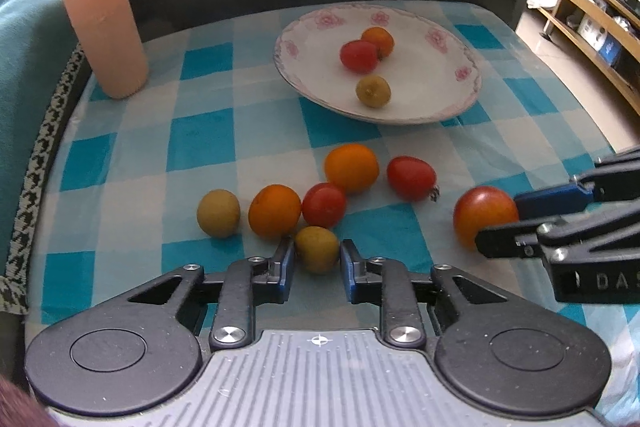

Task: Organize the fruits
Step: 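Grasp the large red tomato with the right tool, then grasp small yellow fruit with left tool while right tool holds the tomato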

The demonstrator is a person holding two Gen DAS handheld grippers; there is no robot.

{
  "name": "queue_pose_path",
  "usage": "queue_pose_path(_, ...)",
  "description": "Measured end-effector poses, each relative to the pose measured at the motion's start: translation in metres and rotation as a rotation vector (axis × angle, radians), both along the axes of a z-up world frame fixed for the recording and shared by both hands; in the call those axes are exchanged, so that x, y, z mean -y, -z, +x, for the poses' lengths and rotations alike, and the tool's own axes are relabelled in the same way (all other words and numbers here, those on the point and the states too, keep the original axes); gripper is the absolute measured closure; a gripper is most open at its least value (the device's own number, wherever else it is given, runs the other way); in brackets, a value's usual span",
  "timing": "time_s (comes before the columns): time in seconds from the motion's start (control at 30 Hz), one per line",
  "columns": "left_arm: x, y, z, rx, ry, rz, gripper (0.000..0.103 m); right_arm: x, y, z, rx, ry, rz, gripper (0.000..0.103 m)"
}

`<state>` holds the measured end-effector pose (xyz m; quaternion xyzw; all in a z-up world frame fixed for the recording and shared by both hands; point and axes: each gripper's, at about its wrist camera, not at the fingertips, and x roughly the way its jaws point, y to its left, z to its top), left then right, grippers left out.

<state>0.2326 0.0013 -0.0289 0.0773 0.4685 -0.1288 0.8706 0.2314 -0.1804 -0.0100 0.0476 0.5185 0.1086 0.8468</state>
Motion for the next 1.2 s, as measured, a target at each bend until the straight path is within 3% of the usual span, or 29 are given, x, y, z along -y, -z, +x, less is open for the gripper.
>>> queue_pose_path(0.53,0.0,-0.002,-0.016,-0.041,0.052,0.0,0.071,-0.007,-0.001,-0.002,0.018,-0.025,-0.035,0.053)
queue_pose_path(0.87,0.009,0.003,-0.018,-0.041,0.095,0.037,0.061,-0.008,0.003,0.002,0.025,-0.052,-0.031,0.051)
queue_pose_path(1.0,0.008,0.004,-0.017,-0.06,0.097,0.026,0.047,-0.01,0.006,0.004,0.014,-0.059,-0.027,0.049)
queue_pose_path(1.2,0.009,0.004,-0.018,-0.053,0.105,0.036,0.045,-0.012,0.007,0.005,0.017,-0.056,-0.025,0.048)
